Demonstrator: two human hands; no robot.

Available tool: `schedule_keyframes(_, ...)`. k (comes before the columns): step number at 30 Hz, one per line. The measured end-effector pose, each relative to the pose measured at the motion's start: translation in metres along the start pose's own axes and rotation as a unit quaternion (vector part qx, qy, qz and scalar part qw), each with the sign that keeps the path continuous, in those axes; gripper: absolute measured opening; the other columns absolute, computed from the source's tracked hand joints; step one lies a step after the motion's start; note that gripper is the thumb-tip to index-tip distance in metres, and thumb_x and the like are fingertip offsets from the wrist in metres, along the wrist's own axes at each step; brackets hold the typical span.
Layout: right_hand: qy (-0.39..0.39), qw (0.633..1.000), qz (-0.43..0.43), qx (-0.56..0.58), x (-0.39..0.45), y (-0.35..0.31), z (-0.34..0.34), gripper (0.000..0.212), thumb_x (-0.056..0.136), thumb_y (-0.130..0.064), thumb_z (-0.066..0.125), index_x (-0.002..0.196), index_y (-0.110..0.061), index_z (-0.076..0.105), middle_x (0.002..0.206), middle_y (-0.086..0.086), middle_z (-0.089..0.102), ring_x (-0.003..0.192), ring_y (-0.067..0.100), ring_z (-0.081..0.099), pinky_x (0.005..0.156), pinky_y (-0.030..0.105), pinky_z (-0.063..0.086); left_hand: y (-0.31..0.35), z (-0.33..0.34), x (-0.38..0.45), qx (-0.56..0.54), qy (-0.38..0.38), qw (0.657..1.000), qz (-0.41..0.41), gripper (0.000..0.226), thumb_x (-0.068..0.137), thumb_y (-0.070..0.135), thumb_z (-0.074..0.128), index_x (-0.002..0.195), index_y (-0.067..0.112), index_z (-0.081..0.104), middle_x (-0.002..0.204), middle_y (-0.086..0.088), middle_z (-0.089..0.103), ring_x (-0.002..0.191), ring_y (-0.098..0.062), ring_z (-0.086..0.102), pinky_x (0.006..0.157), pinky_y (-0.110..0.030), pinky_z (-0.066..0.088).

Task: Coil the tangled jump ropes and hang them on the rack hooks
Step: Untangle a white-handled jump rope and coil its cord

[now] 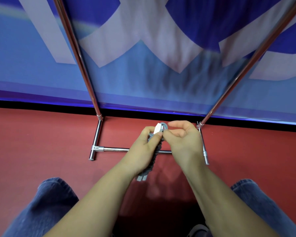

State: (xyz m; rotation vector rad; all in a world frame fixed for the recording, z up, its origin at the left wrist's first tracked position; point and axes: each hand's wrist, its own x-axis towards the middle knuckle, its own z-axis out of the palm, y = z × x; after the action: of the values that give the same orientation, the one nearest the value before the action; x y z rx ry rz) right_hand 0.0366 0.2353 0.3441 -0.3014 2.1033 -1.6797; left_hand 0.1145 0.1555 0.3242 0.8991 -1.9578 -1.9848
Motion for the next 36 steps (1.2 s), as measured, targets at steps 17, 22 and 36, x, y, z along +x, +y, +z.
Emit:
schedule_keyframes(17,0.04,0.994,-0.098,0.028,-0.042,-0.043,0.007,0.017,0.086,-0.004,0.062,0.099,-0.01,0.07,0.072,-0.013,0.068,0.065,-0.004,0.064,0.07,0.017,0.053,0.044,-0.001,-0.034,-0.158,0.015,0.987,0.017,0.03,0.096,0.035,0.051,0.093,0.008,0.063,0.086,-0.012,0.063,0.079,-0.023,0.055,0.074,-0.039,0.045)
schedule_keyframes(22,0.023,0.993,-0.116,0.008,-0.071,-0.068,0.002,0.027,0.084,-0.017,0.066,0.111,-0.017,0.068,0.071,-0.012,0.066,0.067,0.002,0.063,0.072,0.016,0.051,0.07,-0.001,-0.058,-0.205,0.022,0.979,0.008,0.046,0.083,0.041,0.057,0.104,0.001,0.066,0.104,-0.022,0.069,0.088,-0.029,0.064,0.08,-0.041,0.047)
schedule_keyframes(36,-0.016,0.985,-0.149,-0.084,-0.137,-0.192,-0.012,0.025,0.07,-0.029,0.079,0.086,-0.023,0.06,0.095,0.001,0.069,0.091,0.019,0.065,0.084,0.034,0.053,0.172,-0.009,-0.141,-0.207,0.165,0.964,0.035,0.035,0.097,0.038,0.048,0.082,0.012,0.067,0.06,-0.006,0.068,0.062,-0.026,0.064,0.062,-0.033,0.052)
